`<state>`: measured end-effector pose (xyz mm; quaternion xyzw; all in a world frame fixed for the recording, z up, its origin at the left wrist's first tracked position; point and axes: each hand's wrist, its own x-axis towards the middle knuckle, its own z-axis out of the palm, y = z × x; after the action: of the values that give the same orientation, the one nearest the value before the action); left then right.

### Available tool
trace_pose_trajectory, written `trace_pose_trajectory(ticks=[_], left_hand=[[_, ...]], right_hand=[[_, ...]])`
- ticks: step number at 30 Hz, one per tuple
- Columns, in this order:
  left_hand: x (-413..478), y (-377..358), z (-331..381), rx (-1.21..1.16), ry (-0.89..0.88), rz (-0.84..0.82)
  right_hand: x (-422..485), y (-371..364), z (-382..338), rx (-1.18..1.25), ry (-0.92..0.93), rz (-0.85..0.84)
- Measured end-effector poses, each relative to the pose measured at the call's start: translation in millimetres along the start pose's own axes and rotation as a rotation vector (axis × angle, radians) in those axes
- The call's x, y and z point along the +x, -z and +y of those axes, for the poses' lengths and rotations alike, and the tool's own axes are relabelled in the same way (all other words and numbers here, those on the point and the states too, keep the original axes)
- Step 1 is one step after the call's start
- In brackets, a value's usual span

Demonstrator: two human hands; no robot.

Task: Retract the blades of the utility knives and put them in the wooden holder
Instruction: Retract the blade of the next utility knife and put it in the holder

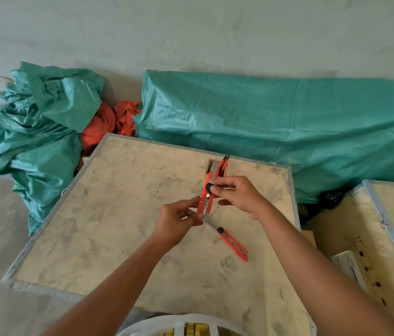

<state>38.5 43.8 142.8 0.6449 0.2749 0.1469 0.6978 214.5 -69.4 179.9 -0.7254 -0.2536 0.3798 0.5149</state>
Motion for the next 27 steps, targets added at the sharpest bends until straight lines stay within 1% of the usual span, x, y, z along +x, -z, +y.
trace_pose_trajectory(ticks=[3, 7, 11, 15, 17, 22, 24, 27], left_hand=[[-3, -30, 6, -0.065, -0.023, 0.021], [-5, -49, 10, -0.110, -0.022, 0.058], [-12, -69, 8, -0.090, -0.024, 0.076], [-15, -80, 7, -0.079, -0.013, 0.059], [-14, -80, 9, -0.076, -0.007, 0.059], [-12, -76, 15, -0.058, -0.025, 0.063], [-10, -76, 15, -0.058, -0.032, 0.056], [-8, -74, 18, -0.071, -0.043, 0.051]], right_hand=[[-16, 22, 3, -0.084, 0.042, -0.041], [-29, 34, 6, -0.122, 0.058, -0.092], [-39, 51, 13, -0.151, 0.075, -0.111], [-46, 59, 19, -0.163, 0.101, -0.137], [-48, 57, 21, -0.150, 0.115, -0.108], [-44, 45, 25, -0.177, 0.139, 0.050], [-44, 45, 24, -0.161, 0.153, 0.044], [-45, 47, 23, -0.108, 0.168, -0.032]])
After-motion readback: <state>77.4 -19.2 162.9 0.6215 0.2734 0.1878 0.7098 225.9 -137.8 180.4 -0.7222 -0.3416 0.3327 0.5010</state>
